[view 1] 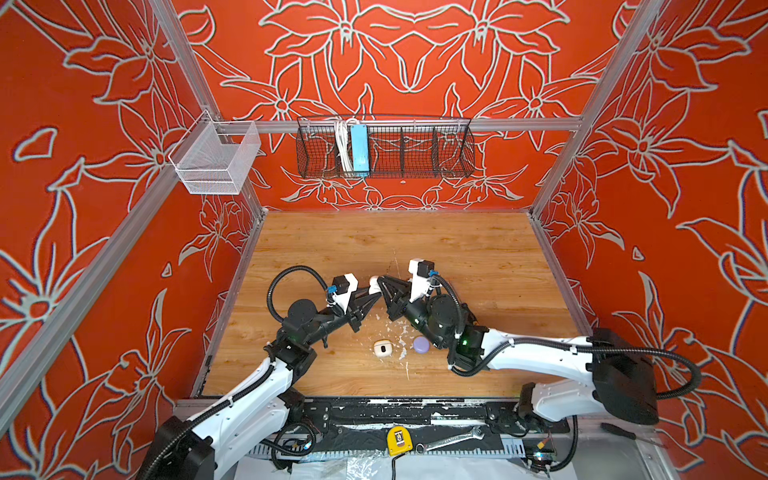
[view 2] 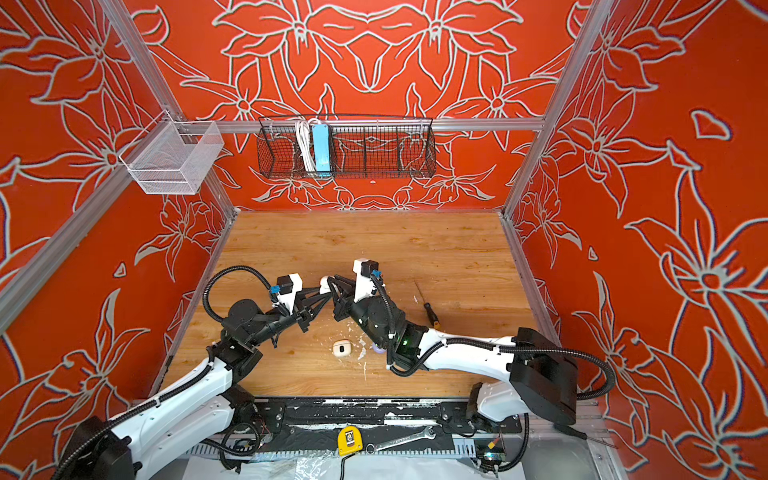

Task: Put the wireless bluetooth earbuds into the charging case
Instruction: 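Lower the earbud stem-first into the case held by the left gripper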

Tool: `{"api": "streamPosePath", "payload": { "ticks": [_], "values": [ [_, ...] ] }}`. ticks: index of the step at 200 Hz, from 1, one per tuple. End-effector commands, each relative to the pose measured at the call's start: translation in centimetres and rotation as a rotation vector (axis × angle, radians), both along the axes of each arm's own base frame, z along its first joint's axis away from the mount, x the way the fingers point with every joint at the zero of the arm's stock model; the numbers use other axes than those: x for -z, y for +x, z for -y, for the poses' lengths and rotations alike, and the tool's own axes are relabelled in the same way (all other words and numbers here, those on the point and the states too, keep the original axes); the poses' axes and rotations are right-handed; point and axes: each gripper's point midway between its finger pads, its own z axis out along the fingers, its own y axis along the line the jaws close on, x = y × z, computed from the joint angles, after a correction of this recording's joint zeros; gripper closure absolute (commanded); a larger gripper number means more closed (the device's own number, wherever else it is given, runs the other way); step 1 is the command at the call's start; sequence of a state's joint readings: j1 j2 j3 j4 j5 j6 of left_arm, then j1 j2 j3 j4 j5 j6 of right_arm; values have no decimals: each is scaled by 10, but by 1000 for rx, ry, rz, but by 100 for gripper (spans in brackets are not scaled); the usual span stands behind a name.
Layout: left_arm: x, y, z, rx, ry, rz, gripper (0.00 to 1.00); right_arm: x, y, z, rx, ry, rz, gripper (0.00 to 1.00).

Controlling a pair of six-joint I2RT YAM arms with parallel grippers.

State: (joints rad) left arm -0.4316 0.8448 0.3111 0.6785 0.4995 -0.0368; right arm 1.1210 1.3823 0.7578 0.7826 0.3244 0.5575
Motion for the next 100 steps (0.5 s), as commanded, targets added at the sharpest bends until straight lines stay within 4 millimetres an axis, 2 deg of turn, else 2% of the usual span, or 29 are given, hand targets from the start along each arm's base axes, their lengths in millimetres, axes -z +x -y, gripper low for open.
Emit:
{"api": "streamPosePath", "payload": {
  "ticks": [1,100],
  "values": [
    [-7,-4,1,12,-5,38,100,-7,-3,-9,-32,20,-1,88],
    [-8,-4,0,2,-9,41,100,-4,-3,-15,-48,23,-13,88]
  ]
}}
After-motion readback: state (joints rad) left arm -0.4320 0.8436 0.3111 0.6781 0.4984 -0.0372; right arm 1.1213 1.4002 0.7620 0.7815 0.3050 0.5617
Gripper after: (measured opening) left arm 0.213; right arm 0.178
